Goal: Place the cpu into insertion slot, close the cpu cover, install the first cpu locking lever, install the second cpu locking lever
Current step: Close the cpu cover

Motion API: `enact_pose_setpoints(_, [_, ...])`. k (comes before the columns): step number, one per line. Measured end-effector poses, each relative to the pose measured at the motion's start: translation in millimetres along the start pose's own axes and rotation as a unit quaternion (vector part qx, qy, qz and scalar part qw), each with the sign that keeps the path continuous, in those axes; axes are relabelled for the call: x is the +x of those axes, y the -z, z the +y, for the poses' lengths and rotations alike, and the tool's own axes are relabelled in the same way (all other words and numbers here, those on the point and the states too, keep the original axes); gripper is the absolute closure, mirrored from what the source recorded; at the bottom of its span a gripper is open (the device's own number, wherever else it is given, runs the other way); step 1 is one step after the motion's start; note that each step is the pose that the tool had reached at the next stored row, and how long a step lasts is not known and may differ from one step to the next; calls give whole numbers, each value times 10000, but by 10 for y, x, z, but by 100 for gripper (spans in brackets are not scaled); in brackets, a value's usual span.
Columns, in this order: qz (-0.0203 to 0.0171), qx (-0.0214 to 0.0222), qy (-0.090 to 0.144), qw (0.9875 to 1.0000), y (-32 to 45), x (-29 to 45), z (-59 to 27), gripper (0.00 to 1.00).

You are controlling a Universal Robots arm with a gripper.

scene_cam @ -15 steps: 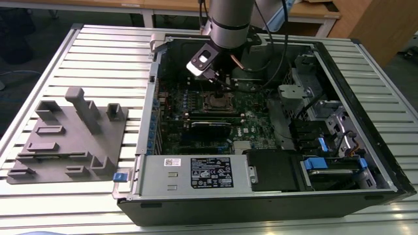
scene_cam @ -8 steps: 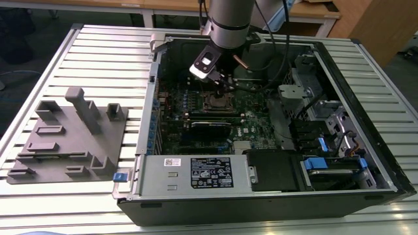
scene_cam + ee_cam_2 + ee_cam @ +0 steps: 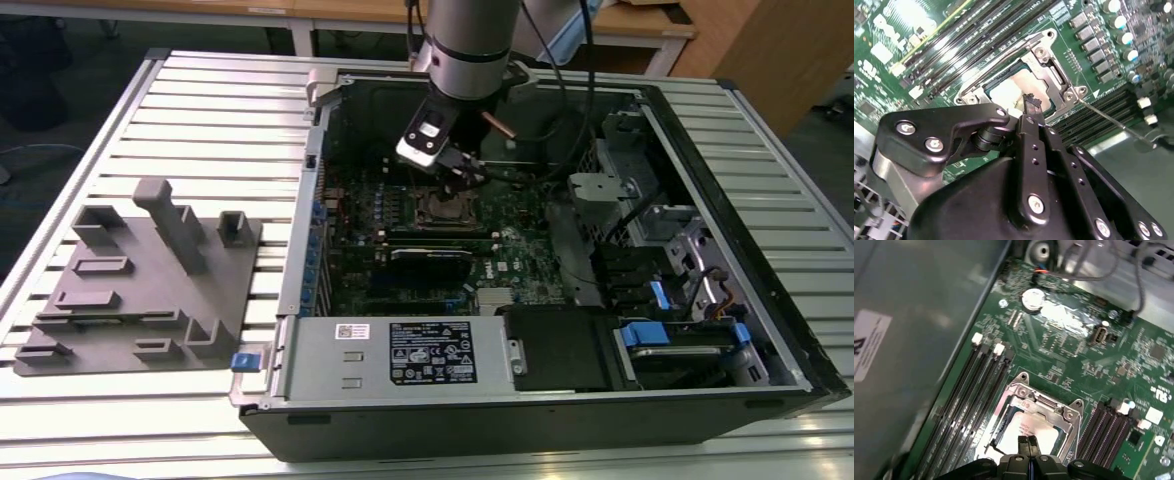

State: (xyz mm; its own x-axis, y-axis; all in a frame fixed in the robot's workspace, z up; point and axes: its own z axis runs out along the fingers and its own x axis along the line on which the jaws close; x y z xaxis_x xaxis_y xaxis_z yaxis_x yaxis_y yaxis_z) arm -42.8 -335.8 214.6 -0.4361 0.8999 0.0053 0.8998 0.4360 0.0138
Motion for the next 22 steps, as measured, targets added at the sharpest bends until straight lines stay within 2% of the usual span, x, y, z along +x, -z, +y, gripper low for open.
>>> enact_pose_setpoints(3, [4,2,275,9996,-2,0,0,90])
enact_pose_setpoints(6, [7,3,544,9985,-3,0,0,90])
enact_pose_setpoints(8, [10,4,724,9974,-4,0,0,90])
enact_pose_setpoints(11, [14,5,1001,9950,-6,0,0,90])
enact_pose_setpoints(15, [19,7,1355,9908,-7,0,0,90])
enact_pose_setpoints(19, [24,9,1702,9854,-7,0,0,90])
enact_pose_setpoints(22, [29,9,1948,9808,-8,0,0,90])
